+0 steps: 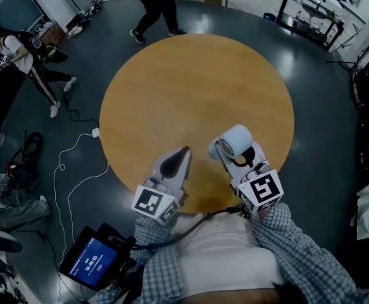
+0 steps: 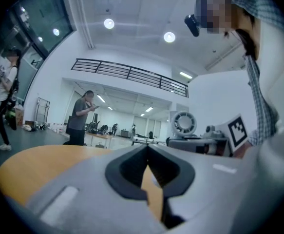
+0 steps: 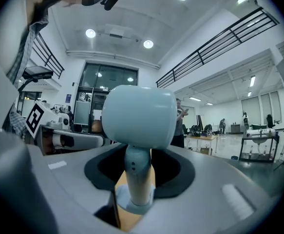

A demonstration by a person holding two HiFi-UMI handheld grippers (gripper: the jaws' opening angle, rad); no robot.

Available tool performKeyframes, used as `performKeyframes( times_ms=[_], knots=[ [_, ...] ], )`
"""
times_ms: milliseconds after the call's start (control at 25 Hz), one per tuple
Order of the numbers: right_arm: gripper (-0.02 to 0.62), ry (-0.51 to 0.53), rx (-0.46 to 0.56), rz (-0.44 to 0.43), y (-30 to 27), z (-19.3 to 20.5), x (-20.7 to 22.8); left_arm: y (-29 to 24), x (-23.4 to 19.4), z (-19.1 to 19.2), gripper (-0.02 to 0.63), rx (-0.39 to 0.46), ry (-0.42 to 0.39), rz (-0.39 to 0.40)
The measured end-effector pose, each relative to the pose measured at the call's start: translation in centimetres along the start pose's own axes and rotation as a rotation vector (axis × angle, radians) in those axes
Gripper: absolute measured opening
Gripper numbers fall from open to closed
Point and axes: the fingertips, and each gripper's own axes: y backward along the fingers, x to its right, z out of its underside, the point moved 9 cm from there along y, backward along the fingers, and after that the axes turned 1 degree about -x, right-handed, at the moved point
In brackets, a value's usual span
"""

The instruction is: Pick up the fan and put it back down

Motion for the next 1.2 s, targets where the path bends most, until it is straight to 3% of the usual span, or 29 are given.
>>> performKeyframes(
  times_ms=[480, 1200],
  knots=[
    [0.140, 0.000, 0.000, 0.016, -0.11, 0.16, 0.23, -0.36, 0.78, 0.54, -0.003, -0.050, -0.016, 0.068],
    [0.140, 0.009, -0.016, 0.001, -0.69, 0.42, 0.50, -0.17, 0.31, 0.17, -0.003, -0.033, -0.006, 0.030]
  ],
)
